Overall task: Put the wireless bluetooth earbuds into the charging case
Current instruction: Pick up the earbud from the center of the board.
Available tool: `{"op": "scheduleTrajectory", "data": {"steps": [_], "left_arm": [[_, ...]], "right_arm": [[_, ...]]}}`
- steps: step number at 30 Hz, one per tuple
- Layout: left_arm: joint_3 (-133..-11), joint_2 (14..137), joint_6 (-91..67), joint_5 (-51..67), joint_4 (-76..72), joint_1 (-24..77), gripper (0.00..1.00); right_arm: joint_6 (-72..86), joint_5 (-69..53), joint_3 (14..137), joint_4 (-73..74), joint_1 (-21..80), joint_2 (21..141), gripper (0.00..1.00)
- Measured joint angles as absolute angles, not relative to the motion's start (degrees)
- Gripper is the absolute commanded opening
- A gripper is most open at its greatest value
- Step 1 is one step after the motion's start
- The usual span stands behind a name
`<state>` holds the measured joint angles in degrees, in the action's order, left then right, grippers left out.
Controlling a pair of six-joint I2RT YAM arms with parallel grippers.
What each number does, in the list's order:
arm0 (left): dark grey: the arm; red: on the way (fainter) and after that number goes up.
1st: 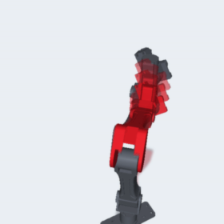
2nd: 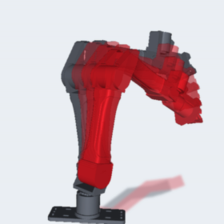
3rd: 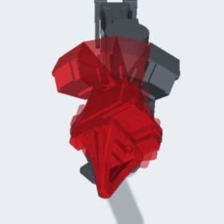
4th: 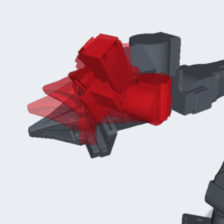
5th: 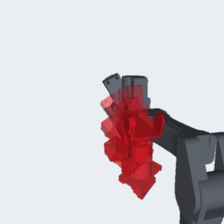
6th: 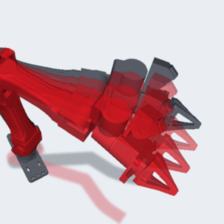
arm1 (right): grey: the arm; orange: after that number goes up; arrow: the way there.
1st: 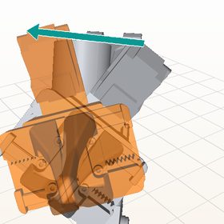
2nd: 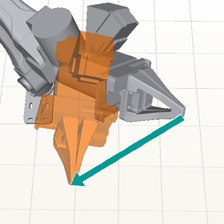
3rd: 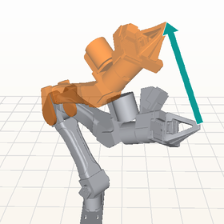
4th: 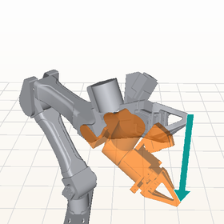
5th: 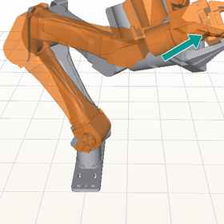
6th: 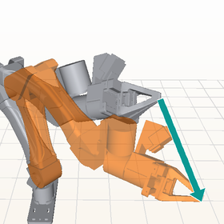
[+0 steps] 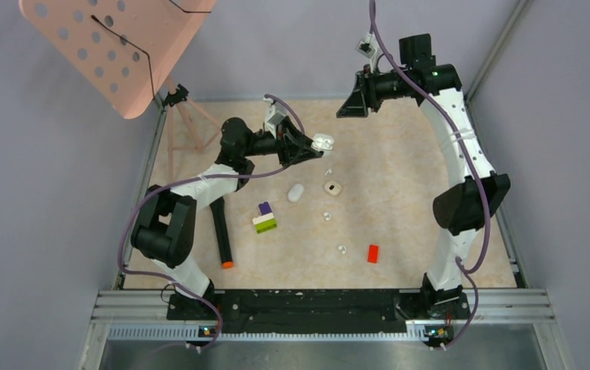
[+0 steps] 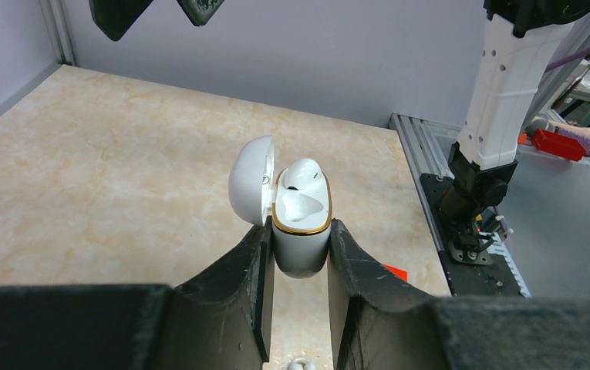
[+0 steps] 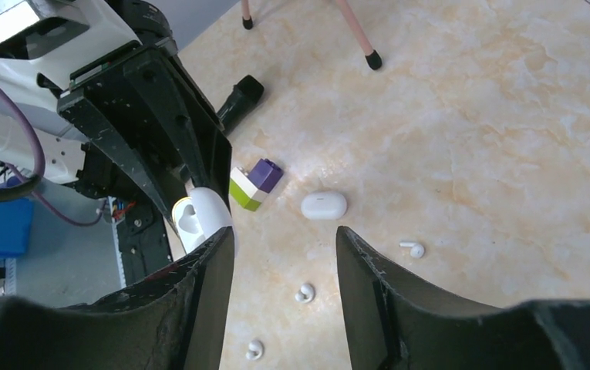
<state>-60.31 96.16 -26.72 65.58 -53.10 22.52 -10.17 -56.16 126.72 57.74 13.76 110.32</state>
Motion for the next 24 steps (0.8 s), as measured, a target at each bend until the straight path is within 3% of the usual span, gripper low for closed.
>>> {"op": "scheduleTrajectory", "data": {"steps": [7, 13, 18, 24], "left_arm": [[-59.46, 95.92, -29.06, 64.53, -53.04, 20.53, 0.0], [-57.43, 91.0, -29.85, 62.63, -48.42, 14.06, 0.0], [-53.84, 82.43, -29.34, 59.96, -43.81, 8.8, 0.0], [-48.16, 73.21, -27.7, 57.47, -37.08, 6.87, 0.0]], "right_arm": [[-10.48, -48.47, 120.6, 54.89, 14.0, 109.82, 0.42], [-10.74, -36.29, 107.92, 52.71, 14.9, 108.25, 0.25], [-8.05, -26.02, 103.07, 50.65, 17.12, 109.78, 0.24], [-4.82, -20.23, 106.32, 48.1, 21.58, 119.39, 0.28]]}}
